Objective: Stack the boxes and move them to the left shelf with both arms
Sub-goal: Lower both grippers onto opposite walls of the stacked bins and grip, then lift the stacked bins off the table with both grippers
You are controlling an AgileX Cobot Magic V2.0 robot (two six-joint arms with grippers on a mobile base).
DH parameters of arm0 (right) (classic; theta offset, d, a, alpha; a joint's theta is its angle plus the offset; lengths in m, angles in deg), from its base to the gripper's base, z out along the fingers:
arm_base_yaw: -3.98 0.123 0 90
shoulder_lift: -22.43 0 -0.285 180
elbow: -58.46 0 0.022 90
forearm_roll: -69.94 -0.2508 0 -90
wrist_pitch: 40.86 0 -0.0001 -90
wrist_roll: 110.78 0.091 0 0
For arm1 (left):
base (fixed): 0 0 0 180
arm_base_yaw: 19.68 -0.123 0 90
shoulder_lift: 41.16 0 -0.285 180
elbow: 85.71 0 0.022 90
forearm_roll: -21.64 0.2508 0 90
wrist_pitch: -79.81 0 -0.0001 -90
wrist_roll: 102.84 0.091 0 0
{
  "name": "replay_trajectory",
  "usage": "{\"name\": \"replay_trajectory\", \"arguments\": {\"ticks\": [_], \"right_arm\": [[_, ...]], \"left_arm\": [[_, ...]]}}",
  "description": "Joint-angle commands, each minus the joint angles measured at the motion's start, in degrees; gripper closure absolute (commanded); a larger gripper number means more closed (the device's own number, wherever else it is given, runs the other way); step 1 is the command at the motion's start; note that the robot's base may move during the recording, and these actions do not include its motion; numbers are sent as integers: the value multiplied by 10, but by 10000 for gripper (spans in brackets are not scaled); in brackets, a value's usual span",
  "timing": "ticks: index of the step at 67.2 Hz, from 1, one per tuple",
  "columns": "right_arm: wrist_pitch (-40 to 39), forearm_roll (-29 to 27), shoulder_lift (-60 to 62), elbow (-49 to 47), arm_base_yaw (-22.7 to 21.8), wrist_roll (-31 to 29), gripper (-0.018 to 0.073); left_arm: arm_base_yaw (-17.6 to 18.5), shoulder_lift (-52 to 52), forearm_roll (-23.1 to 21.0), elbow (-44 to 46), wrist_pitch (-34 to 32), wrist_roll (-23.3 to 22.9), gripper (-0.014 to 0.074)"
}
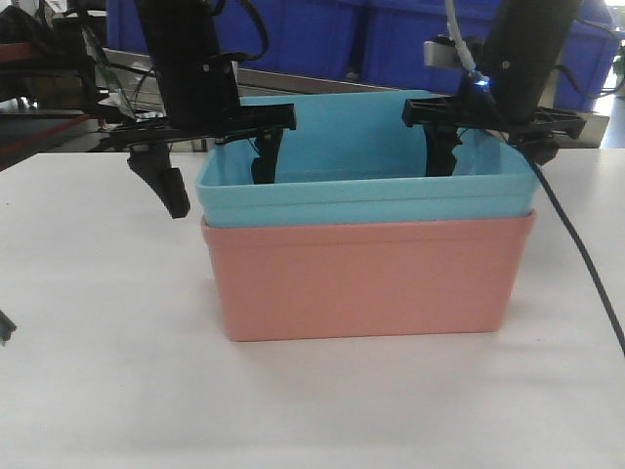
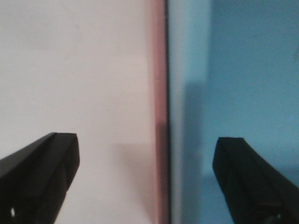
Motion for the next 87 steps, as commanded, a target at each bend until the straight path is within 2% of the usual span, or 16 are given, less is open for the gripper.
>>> {"name": "replay_trajectory", "arguments": {"ticks": [1, 11, 13, 15, 18, 34, 49, 62, 87], "right_arm": [[-14, -3, 24, -12, 0, -7, 248], [-13, -3, 24, -12, 0, -7, 525], [-13, -3, 24, -12, 0, -7, 514], [-13, -3, 24, -12, 0, -7, 500], [-13, -3, 24, -12, 0, -7, 503], [-17, -3, 27, -12, 0, -7, 505], [-20, -3, 54, -12, 0, -7, 505], [-22, -3, 87, -12, 0, -7, 505], [-23, -3, 151, -12, 0, -7, 505]], "left_arm": [[2, -15, -5, 8, -3, -5, 268], [2, -15, -7, 8, -1, -5, 526], [2, -15, -7, 8, 0, -5, 596], [2, -15, -7, 8, 0, -3, 619], [2, -15, -7, 8, -1, -4, 588], [3, -17, -5, 9, -6, -4, 601], [26, -50, 47, 9, -30, -4, 601], [39, -86, 48, 9, -57, -4, 601], [41, -162, 59, 9, -82, -4, 601]]}}
